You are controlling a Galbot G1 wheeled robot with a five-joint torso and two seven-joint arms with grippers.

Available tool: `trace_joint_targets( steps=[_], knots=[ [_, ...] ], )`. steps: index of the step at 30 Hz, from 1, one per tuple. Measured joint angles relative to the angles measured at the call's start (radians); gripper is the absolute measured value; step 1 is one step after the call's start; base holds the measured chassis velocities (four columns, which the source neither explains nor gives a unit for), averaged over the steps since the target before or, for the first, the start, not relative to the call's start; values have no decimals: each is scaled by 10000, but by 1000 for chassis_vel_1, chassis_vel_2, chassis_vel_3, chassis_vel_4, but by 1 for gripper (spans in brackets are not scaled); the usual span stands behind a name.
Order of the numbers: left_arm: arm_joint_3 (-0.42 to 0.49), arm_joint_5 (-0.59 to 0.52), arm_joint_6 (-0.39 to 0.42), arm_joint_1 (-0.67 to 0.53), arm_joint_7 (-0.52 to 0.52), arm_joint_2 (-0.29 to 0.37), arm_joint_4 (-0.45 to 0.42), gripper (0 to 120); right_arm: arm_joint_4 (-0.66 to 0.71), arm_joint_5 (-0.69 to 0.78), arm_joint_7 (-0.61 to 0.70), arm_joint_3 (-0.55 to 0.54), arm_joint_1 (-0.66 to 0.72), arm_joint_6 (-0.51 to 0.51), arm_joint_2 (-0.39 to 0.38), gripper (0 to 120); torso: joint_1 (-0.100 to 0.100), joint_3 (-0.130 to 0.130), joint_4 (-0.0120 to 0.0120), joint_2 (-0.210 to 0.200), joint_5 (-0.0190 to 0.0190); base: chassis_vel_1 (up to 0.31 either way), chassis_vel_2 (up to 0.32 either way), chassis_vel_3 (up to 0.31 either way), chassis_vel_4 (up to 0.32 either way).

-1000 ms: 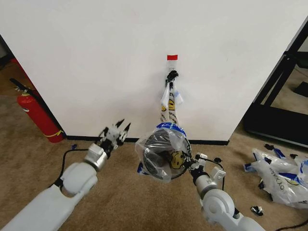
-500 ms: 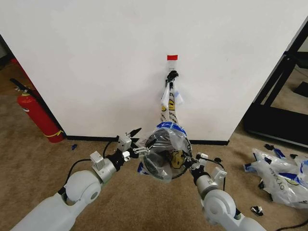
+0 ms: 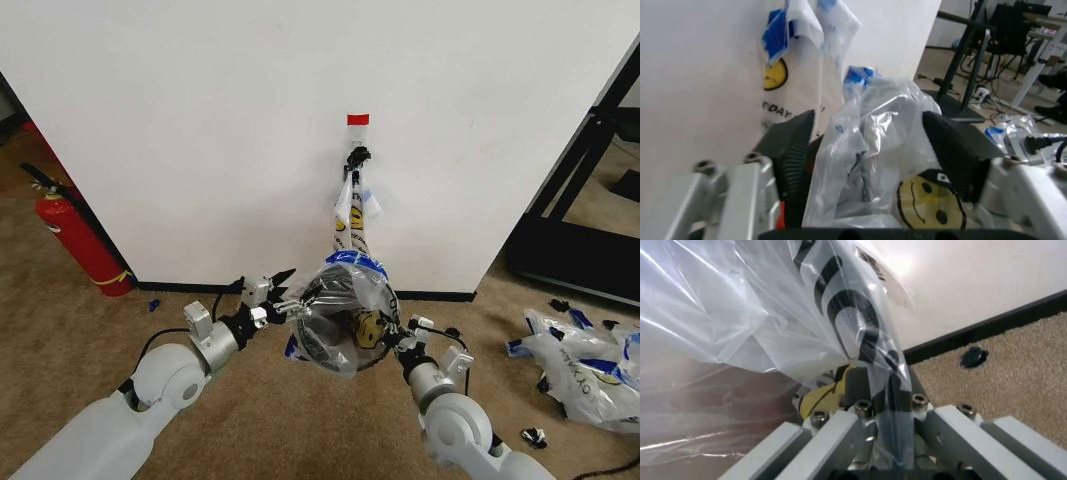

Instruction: Pick up the garbage bag from the wall and place it over the trash bin.

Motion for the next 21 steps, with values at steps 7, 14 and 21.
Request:
trace_joint_targets(
  steps=[7,14,21],
  knots=[
    [-10,-14,208,-61,76,24,11,37,55,7,-14,31,-43,6,-11,0,0,0,0,0,0,0,0,0,0],
    [-11,-75,286,-137,30,26,-39,11,89,7,-23,51,-87,13,-22,0,0,0,0,0,0,0,0,0,0],
    [-10,-73,294,-222,13,37,-44,0,100,10,-29,64,-76,18,-30,0,0,0,0,0,0,0,0,0,0]
  ],
)
